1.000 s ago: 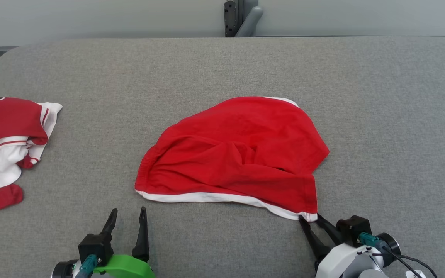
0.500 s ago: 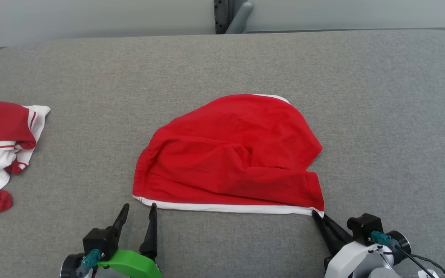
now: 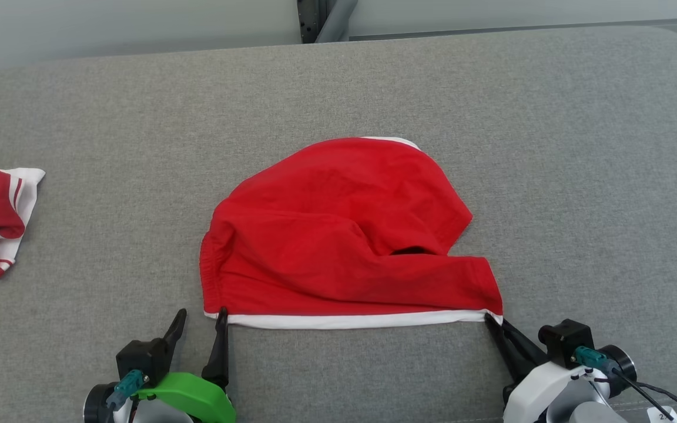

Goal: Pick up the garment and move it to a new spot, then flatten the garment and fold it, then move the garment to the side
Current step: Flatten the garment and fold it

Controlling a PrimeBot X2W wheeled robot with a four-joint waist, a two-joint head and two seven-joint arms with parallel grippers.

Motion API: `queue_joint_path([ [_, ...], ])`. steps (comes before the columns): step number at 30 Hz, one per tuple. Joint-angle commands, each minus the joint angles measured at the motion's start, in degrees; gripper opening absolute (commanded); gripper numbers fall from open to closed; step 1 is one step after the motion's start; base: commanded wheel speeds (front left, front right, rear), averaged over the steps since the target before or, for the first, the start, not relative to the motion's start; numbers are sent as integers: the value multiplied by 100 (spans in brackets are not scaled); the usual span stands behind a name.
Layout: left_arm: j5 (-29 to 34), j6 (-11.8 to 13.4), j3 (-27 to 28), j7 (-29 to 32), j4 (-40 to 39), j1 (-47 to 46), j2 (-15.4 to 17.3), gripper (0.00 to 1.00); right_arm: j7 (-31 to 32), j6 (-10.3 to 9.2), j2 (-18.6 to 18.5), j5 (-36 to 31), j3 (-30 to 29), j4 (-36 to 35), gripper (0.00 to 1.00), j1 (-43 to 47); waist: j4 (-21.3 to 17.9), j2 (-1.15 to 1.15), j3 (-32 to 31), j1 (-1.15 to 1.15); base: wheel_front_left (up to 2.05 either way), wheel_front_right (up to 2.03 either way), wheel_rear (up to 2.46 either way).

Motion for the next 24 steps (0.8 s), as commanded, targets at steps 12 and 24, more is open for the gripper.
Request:
queue_joint_path([
  [12, -331, -61, -605, 0, -73, -29, 213, 100, 9, -10, -98, -16, -176, -3, 0, -112, -88, 0, 93, 0, 0, 0, 0],
  [24, -775, -63, -948, 0, -312, 92, 349, 100, 9, -10, -114, -9, -264, 67, 0, -148, -106, 0, 95, 0, 0, 0, 0],
])
